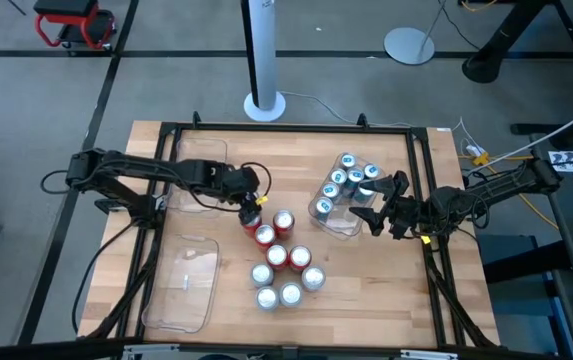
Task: Sort soda cans
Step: Put the blue soda can in the middle right transparent bin
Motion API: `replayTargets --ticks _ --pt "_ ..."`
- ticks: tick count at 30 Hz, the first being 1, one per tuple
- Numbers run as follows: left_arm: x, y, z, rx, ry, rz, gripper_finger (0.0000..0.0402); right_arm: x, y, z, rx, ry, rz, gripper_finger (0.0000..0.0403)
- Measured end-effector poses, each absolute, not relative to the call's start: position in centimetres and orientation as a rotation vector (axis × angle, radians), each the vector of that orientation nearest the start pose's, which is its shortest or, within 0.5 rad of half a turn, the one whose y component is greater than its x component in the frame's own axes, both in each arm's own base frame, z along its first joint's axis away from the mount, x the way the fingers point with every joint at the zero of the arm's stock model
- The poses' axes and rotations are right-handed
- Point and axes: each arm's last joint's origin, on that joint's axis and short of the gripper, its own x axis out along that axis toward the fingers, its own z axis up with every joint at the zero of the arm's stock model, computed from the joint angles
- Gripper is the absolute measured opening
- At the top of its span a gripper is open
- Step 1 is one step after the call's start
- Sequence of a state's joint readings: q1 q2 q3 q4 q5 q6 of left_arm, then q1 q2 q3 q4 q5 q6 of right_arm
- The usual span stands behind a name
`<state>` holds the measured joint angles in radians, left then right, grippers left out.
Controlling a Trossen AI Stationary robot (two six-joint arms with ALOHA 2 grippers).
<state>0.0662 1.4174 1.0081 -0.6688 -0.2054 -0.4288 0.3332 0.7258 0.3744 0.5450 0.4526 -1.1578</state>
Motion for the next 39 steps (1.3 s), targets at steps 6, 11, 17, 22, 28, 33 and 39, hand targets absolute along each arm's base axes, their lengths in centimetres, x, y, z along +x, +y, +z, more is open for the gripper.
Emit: replayTargets --ticks 6,11,17,22,28,33,39 --pt "27.2 2.5 23.3 -0.299 1.0 0.463 0.0272 16.0 4.2 26.9 -1.078 -0.089 -0.208 0.038" --pt "27.3 2.4 23.3 -0.279 1.0 0.451 0.023 16.0 4.2 26.9 -1.078 -0.088 -0.209 0.038" --pt "27.4 2.6 24.0 -0.249 1.004 0.444 0.023 16.0 4.2 26.9 -1.079 -0.087 -0.21 0.038" --pt "28.4 2.6 27.2 -0.179 0.91 0.476 0.023 16.0 4.2 26.9 -1.076 -0.091 -0.213 0.038" --pt "29.8 1.8 31.7 -0.122 0.735 0.433 0.023 16.0 4.2 26.9 -1.076 -0.094 -0.212 0.038" --pt "30.4 1.0 34.0 -0.083 0.618 0.4 0.023 16.0 4.2 27.0 -1.079 -0.099 -0.216 0.038" --pt "31.6 0.0 35.1 -0.043 0.487 0.348 0.023 15.8 4.3 28.0 -1.12 -0.208 -0.233 0.038"
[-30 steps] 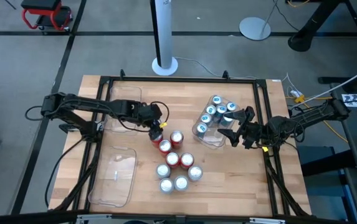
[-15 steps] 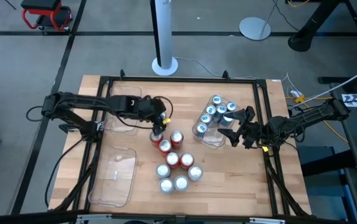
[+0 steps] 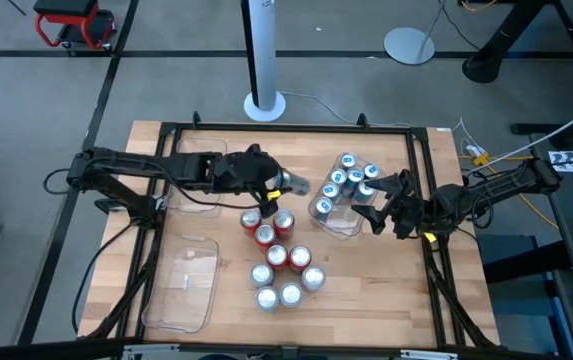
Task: Sort soda cans
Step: Put the blue soda can in the middle right transparent bin
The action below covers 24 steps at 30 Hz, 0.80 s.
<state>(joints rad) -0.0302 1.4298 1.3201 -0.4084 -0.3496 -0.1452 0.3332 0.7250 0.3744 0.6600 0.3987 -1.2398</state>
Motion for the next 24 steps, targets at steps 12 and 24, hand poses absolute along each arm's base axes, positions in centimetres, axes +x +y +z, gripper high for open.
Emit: replayTargets --ticks 12,24 --pt "37.3 -0.1 32.7 0.002 0.416 0.25 0.023 14.7 4.2 29.8 -1.139 -0.434 -0.261 0.038" --pt "44.8 0.3 30.2 0.041 0.451 0.209 0.023 14.5 4.2 29.9 -1.141 -0.437 -0.263 0.038"
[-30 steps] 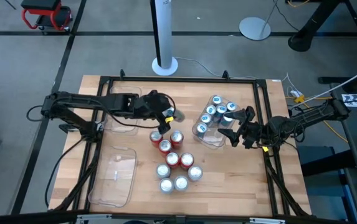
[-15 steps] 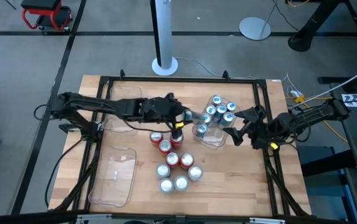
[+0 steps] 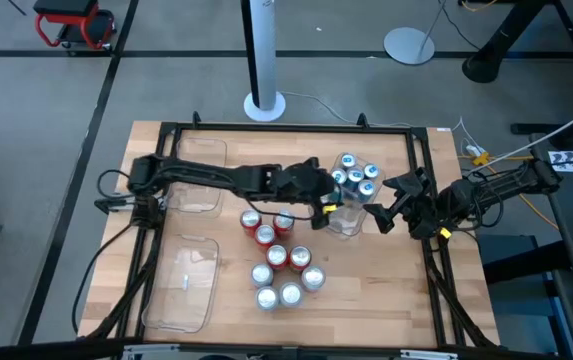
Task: Sort soda cans
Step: Put the blue soda can in the middle right transparent bin
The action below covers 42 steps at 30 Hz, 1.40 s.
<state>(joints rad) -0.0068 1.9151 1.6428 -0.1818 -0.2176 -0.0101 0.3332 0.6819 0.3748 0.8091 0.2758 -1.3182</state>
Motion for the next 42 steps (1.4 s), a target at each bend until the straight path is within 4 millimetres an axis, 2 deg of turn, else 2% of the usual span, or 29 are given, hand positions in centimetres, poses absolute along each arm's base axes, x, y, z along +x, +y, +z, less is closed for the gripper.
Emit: replayTargets --ticks 4,10,16,33,42 --pt "46.0 1.0 28.6 0.041 0.478 0.227 0.023 14.3 4.1 30.1 -1.135 -0.449 -0.272 0.038" --pt "46.9 2.5 26.4 0.035 0.524 0.248 0.023 14.1 4.1 30.4 -1.143 -0.477 -0.303 0.038" --pt "47.3 3.4 25.6 0.008 0.512 0.241 0.0232 14.2 4.1 30.3 -1.146 -0.473 -0.3 0.038" --pt "48.5 3.2 22.4 -0.008 0.561 0.169 0.0236 14.4 4.1 30.0 -1.161 -0.434 -0.283 0.038" --pt "48.5 3.2 22.3 -0.009 0.559 0.17 0.0237 14.5 4.1 29.8 -1.165 -0.404 -0.285 0.038"
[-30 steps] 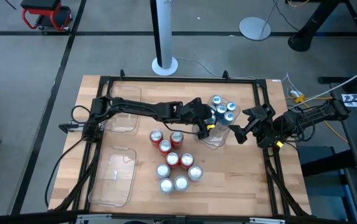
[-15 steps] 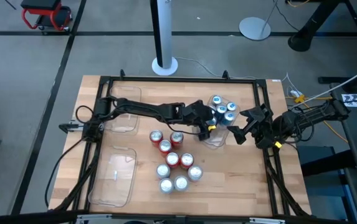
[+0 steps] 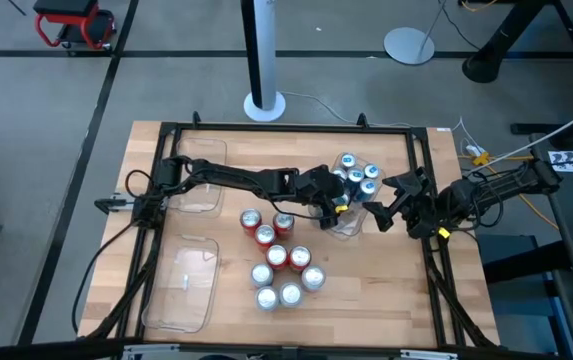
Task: Sort soda cans
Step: Put the blue soda can in the middle right transparent bin
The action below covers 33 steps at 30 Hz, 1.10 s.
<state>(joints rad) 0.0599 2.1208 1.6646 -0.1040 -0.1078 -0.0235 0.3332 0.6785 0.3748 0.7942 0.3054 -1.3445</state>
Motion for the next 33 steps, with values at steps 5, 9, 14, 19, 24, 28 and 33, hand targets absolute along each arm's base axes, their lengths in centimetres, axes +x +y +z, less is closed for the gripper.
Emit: replayTargets --ticks 5,9,14,19,24,28,33 --pt "48.4 3.6 22.3 -0.012 0.566 0.177 0.0237 14.5 4.1 29.7 -1.168 -0.396 -0.278 0.038" --pt "48.4 4.1 22.3 -0.017 0.567 0.185 0.0237 14.5 4.1 29.7 -1.167 -0.396 -0.277 0.038" --pt "48.4 4.1 22.2 -0.018 0.568 0.184 0.0238 14.5 4.1 29.7 -1.167 -0.395 -0.277 0.038" --pt "48.4 4.1 22.2 -0.032 0.565 0.189 0.0238 14.6 4.1 29.6 -1.17 -0.389 -0.271 0.038" --pt "48.4 4.6 22.2 -0.062 0.564 0.201 0.0238 14.6 4.1 29.6 -1.17 -0.388 -0.271 0.038" --pt "48.3 4.9 22.1 -0.057 0.566 0.208 0.0254 14.6 4.1 29.6 -1.17 -0.388 -0.271 0.038" --pt "48.3 5.6 22.1 -0.053 0.567 0.226 0.0293 14.6 4.1 29.6 -1.169 -0.389 -0.271 0.038"
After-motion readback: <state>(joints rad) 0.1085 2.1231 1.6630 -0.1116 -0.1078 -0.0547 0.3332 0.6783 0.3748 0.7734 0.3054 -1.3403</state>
